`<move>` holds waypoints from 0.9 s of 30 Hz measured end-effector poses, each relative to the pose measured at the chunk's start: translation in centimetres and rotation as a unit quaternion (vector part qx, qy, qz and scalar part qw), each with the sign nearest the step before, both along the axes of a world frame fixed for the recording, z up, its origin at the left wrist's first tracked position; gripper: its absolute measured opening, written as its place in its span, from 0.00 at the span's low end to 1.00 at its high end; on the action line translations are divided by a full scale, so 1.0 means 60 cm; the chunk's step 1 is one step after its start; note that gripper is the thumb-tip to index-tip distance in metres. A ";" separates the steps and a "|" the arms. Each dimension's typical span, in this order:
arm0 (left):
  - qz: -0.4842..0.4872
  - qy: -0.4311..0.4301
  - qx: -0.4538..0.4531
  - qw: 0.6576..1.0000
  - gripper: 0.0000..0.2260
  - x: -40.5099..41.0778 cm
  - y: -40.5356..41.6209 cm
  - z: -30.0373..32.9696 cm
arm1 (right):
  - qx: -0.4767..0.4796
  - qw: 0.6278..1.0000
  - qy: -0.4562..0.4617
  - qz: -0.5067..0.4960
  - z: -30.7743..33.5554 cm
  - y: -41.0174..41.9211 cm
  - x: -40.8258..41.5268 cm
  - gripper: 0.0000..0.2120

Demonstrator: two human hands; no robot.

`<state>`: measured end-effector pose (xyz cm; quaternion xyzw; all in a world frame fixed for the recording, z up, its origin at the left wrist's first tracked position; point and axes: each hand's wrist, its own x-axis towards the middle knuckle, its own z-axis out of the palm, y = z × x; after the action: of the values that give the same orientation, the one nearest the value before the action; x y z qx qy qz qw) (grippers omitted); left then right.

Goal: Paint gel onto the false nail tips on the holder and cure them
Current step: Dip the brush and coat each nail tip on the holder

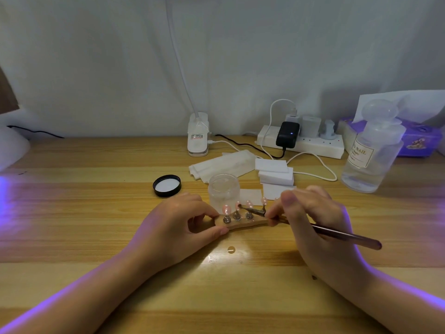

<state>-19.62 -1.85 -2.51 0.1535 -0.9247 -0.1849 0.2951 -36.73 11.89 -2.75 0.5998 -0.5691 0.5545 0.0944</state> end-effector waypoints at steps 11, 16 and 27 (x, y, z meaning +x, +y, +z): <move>-0.005 0.010 -0.007 1.000 0.16 -0.001 -0.002 -0.002 | -0.006 1.000 0.023 -0.010 0.001 0.000 0.002 0.25; -0.018 0.032 0.001 0.999 0.16 0.000 0.001 0.001 | -0.052 0.997 0.053 0.003 0.002 0.003 0.003 0.28; -0.012 0.080 -0.057 0.995 0.14 0.002 0.010 0.013 | -0.089 0.988 0.117 -0.035 0.007 0.009 -0.008 0.26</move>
<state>-19.52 -1.26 -1.72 0.1104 -0.9087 -0.1475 0.3745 -37.23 12.41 -2.35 0.6296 -0.5228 0.5255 0.2328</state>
